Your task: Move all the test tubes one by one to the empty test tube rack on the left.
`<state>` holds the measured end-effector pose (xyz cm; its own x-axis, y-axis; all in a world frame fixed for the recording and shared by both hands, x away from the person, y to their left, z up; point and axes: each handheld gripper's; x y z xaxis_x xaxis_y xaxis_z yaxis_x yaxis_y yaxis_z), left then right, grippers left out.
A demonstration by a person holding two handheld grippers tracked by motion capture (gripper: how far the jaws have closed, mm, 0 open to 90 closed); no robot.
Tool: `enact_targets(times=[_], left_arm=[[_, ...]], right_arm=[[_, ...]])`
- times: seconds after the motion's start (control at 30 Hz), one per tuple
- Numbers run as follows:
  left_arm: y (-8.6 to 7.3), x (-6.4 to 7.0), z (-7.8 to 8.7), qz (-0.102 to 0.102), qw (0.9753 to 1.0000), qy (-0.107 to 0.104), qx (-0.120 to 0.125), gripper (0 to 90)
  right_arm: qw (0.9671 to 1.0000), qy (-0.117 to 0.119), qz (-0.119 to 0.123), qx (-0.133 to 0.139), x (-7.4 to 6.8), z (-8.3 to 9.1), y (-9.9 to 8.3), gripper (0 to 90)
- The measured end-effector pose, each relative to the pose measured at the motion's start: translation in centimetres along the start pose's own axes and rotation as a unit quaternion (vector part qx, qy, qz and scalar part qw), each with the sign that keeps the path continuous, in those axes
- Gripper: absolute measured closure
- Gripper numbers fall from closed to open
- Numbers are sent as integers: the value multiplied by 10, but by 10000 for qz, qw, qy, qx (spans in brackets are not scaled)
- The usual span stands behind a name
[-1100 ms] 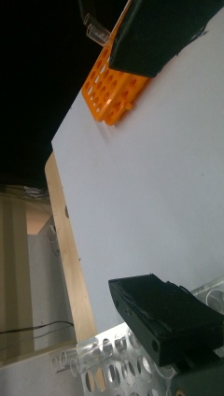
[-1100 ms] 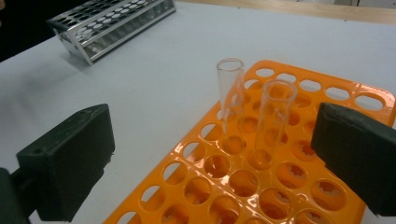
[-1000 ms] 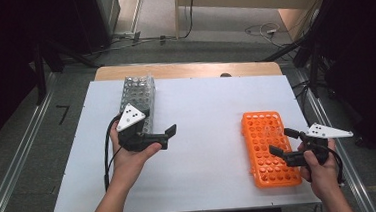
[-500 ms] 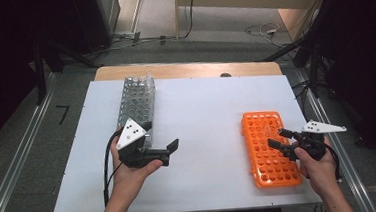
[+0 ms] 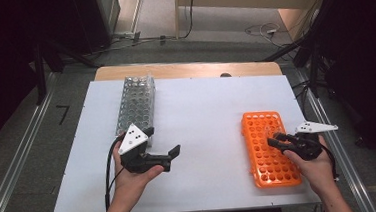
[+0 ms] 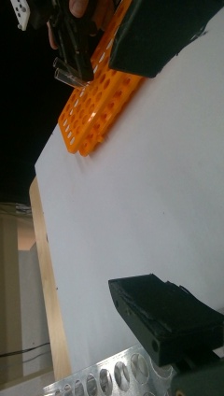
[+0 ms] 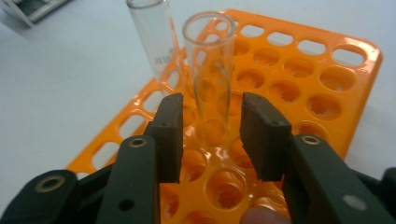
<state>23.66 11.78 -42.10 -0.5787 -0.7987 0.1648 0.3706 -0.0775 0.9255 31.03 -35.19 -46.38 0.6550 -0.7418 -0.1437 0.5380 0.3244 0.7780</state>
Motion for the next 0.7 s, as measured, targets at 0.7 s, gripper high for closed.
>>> enact_targets(times=[0.7], left_arm=[[-1, 2, -2, -61, 10000, -21, -28, 0]], right_arm=[[9996, -107, 188, 201, -5, 3, 3, 737]])
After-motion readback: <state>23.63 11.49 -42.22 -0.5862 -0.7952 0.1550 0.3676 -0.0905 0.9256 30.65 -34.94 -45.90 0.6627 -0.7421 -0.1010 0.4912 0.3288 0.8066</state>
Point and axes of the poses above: each handheld gripper's, and its own axes: z roughly backward along the jaws, y roughly out of its top, x roughly to its right, and after that the axes turned 2 degrees about y, right-handed
